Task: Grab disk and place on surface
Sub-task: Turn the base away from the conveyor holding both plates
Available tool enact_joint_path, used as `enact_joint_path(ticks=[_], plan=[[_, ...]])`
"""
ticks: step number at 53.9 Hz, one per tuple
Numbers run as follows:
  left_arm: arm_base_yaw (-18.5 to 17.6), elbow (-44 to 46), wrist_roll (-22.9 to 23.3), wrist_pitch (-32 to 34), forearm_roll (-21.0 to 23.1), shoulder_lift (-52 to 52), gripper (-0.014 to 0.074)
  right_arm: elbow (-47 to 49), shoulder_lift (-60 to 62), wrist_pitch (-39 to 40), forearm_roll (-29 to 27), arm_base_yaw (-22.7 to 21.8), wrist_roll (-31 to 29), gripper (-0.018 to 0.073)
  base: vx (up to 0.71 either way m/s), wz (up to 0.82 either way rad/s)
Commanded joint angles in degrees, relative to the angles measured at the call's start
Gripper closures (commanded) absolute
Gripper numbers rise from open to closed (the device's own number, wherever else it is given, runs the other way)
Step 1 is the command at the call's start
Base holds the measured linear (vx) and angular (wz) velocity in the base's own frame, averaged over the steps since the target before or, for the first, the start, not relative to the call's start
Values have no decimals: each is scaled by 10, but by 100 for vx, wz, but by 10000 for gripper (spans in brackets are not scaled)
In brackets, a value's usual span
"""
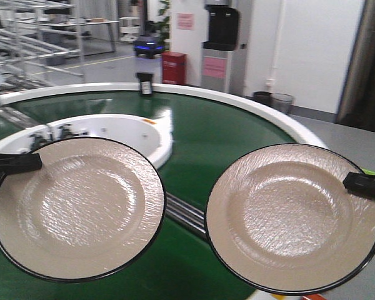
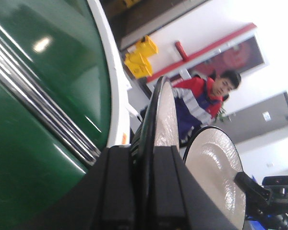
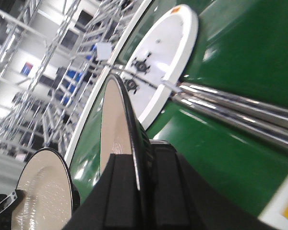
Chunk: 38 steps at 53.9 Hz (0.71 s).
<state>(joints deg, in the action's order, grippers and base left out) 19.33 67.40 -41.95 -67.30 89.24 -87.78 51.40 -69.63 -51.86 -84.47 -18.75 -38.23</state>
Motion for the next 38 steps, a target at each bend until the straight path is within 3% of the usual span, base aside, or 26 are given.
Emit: enact_joint_path(ticks=[1, 38], plan=[[-2, 16, 10, -42, 85, 26, 598, 19, 19, -16, -73, -3, 3, 568, -15, -58], [-2, 16, 10, -42, 85, 26, 598, 19, 19, -16, -73, -3, 3, 568, -14, -61]])
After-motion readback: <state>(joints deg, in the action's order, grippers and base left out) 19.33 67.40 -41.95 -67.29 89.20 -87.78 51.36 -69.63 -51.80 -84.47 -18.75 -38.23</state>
